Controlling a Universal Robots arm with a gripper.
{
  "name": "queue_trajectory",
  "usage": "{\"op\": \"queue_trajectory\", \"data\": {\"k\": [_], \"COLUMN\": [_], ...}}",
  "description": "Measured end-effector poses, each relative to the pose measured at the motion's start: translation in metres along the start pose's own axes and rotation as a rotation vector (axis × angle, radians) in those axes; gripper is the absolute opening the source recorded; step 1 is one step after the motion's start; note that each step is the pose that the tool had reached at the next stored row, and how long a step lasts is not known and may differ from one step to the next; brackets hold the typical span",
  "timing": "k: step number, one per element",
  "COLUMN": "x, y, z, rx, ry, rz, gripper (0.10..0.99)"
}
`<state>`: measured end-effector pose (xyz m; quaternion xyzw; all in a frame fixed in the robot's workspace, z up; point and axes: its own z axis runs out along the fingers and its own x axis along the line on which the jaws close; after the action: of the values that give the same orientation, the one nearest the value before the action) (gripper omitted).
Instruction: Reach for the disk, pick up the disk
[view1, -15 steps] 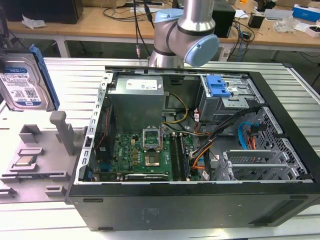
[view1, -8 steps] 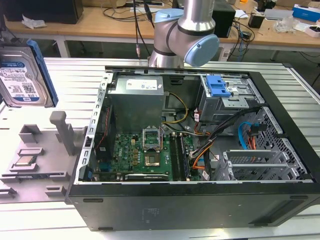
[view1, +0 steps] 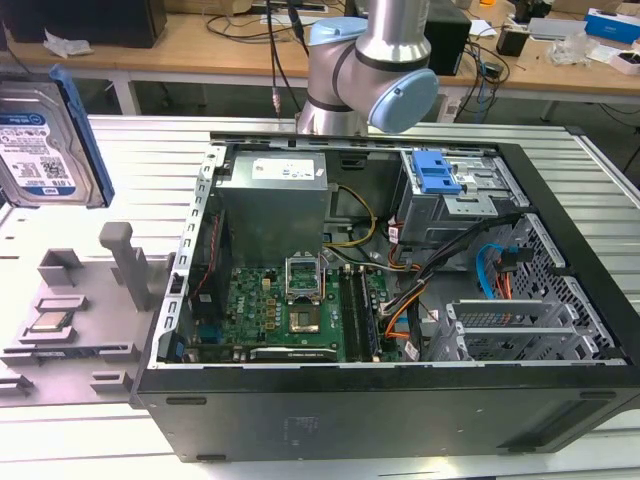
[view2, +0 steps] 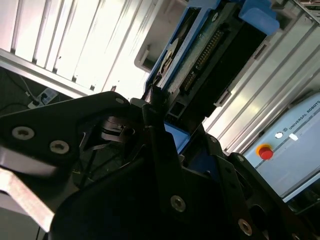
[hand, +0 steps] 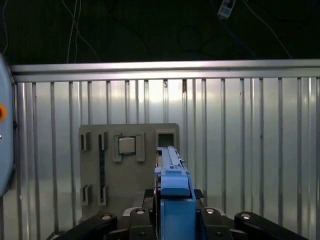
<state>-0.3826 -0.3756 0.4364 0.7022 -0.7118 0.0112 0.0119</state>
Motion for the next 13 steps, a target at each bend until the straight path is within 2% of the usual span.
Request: {"op": "queue_trajectory", "data": {"k": [13], "x": [0.0008], "y": [-0.0014], "z": [-0.0239], "rx": [0.0], "ry": [0.0], "rz": [0.0], "gripper": [0.365]}}
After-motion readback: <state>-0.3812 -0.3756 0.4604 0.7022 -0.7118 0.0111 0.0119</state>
